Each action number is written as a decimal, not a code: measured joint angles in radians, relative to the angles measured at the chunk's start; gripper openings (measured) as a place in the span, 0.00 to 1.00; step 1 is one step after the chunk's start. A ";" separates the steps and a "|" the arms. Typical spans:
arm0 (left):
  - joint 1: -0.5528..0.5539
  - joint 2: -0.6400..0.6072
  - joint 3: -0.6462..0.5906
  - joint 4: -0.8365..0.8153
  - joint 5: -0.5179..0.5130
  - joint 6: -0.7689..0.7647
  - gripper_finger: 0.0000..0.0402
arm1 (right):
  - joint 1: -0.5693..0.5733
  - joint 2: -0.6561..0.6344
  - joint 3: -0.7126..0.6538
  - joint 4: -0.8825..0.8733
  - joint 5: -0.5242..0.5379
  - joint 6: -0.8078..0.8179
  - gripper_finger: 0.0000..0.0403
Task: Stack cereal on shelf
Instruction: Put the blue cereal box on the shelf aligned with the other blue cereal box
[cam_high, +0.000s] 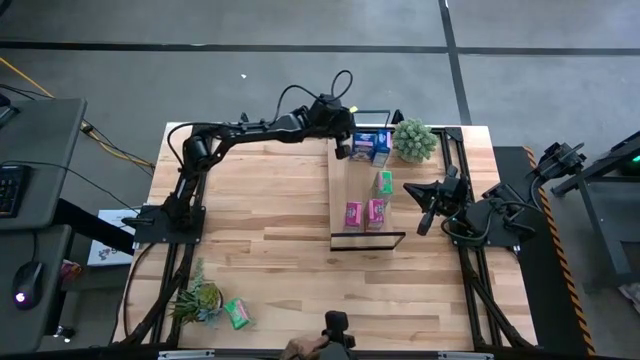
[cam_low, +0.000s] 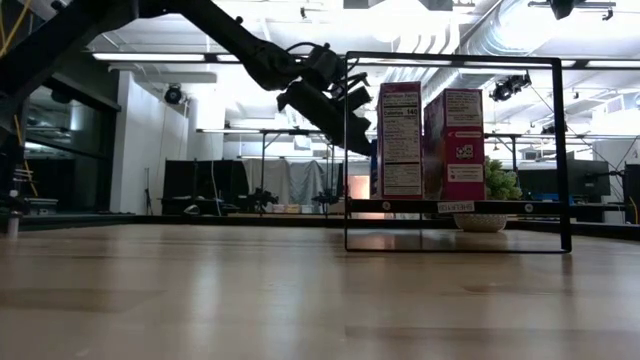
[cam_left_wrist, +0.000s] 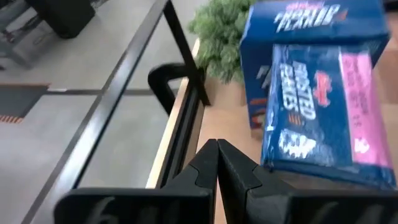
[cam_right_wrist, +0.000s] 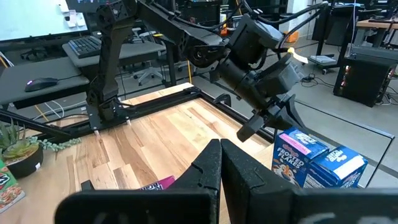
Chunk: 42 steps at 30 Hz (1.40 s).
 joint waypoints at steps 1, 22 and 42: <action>0.000 -0.004 0.000 -0.018 -0.010 0.002 0.00 | 0.000 0.000 0.000 0.000 0.000 0.000 0.00; -0.011 -0.027 0.000 -0.074 -0.039 -0.001 0.00 | 0.000 0.000 0.000 0.000 0.000 0.000 0.00; -0.017 -0.027 0.000 -0.197 0.000 -0.030 0.00 | 0.000 0.000 0.000 0.000 0.000 0.000 0.00</action>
